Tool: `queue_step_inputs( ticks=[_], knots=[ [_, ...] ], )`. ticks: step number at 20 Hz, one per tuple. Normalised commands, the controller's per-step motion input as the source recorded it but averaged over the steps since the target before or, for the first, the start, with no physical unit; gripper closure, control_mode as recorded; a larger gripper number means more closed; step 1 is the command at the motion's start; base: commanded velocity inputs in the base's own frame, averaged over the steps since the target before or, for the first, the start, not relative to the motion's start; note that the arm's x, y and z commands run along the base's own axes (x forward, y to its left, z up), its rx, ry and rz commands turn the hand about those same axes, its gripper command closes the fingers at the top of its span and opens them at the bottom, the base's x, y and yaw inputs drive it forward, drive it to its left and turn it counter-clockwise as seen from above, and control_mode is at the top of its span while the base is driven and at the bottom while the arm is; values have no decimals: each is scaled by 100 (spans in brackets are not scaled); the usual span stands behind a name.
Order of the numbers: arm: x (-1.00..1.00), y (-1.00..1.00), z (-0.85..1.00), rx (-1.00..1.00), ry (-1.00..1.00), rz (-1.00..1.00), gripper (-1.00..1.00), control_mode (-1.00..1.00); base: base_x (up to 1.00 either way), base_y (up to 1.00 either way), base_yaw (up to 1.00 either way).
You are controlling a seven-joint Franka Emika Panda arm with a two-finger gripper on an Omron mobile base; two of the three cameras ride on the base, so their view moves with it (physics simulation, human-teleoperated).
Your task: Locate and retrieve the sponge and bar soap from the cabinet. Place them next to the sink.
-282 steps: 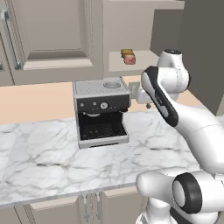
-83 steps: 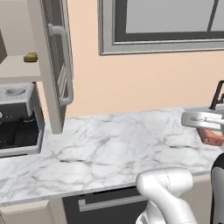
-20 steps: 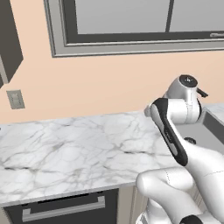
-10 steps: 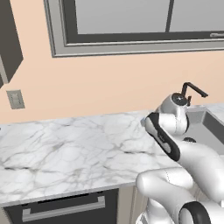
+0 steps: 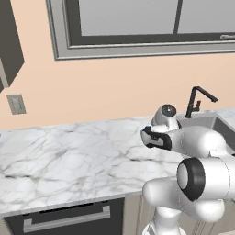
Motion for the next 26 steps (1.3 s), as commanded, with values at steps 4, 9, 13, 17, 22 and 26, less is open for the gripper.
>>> queue_step_inputs(
  ticks=[4, 9, 13, 17, 22, 26],
  knots=[
    [17, 0, -29, 0, 13, 2, 100, -100, 0, 0, 0],
    [15, 0, -31, 4, 4, 2, 100, -100, 0, 0, 0],
    [16, 0, -30, 5, 0, 2, -100, -100, 0, 0, 0],
    [15, 0, -25, 6, 0, 3, -100, -100, 0, 0, 0],
    [12, 0, -15, 4, 1, 2, -100, -100, 0, 0, 0],
    [-2, -2, 16, 0, 4, 0, -100, -100, 0, 0, 0]
  ],
)
